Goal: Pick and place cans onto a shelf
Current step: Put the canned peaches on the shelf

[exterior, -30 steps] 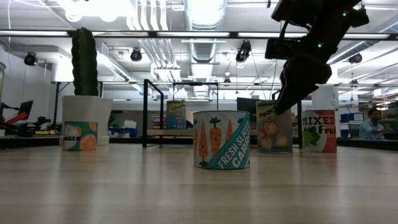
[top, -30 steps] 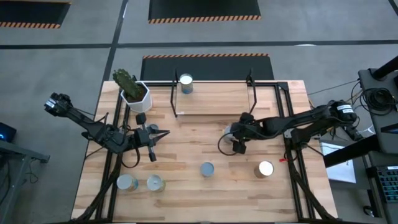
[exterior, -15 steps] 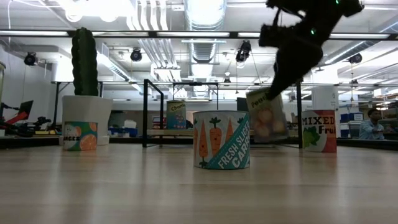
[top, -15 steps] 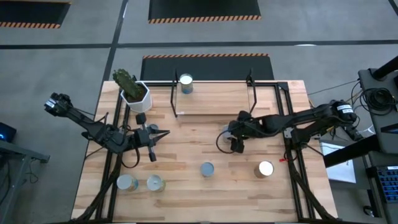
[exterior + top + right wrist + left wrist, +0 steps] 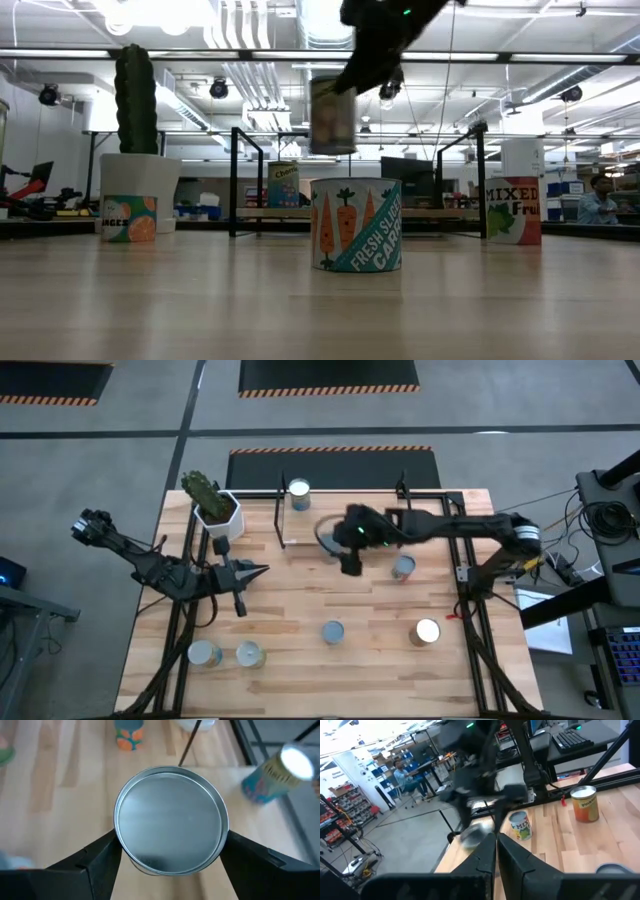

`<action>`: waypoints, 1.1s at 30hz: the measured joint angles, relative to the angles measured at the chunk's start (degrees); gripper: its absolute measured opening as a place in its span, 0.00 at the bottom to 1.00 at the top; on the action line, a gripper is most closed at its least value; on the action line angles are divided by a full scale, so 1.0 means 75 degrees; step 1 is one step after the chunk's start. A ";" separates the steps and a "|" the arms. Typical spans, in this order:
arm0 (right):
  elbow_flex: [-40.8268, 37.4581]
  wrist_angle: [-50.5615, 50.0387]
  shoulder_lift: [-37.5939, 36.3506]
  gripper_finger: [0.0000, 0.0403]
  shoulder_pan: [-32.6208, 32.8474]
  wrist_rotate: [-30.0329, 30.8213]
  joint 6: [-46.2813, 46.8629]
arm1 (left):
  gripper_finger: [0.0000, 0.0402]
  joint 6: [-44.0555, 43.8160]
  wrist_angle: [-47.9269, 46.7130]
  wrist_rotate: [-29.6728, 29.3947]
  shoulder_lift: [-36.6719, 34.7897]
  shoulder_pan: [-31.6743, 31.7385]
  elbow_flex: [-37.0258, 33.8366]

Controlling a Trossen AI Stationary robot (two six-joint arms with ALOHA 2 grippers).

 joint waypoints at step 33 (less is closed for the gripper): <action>0.0902 0.1730 0.2614 0.81 -0.2383 -0.2332 -0.1461 | 0.00 -0.0249 -0.0241 0.0005 0.0012 0.0000 0.0000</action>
